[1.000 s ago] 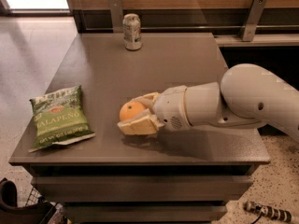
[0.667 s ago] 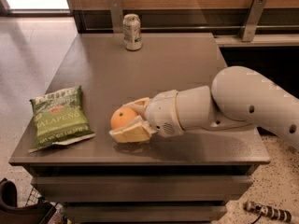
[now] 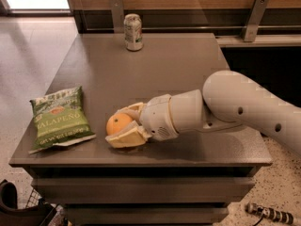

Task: Move orange near green jalapeno chip bag

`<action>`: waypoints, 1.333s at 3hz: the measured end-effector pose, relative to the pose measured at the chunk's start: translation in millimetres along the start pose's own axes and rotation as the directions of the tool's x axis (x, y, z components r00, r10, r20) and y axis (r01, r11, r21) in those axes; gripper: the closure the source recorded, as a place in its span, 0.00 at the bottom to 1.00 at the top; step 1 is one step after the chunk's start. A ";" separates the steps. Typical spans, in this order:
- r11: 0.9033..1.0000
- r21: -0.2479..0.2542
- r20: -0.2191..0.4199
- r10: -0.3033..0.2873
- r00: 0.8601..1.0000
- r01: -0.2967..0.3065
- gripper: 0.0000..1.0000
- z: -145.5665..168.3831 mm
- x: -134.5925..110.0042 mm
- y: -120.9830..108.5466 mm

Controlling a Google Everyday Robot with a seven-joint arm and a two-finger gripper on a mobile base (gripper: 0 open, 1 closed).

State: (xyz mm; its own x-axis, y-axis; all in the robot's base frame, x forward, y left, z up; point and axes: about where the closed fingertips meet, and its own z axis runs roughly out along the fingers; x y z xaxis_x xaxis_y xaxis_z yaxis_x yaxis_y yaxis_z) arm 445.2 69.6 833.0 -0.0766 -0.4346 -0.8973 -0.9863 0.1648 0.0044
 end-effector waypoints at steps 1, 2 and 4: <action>1.000 -0.004 -0.001 -0.003 1.000 0.003 0.85 1.7 -0.4 0.9; 1.000 -0.006 -0.002 -0.006 1.000 0.006 0.61 2.9 -1.5 2.2; 1.000 -0.012 -0.004 -0.012 1.000 0.012 0.06 5.4 -3.8 5.0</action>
Offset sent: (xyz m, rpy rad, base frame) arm -0.0005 0.0018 -0.0004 -0.0007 -0.0005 0.0045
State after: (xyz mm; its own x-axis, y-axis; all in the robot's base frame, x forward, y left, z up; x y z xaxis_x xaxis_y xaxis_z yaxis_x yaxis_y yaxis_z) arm 441.3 76.8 834.0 -0.0654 -0.4404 -0.8954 -0.9889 0.1487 -0.0009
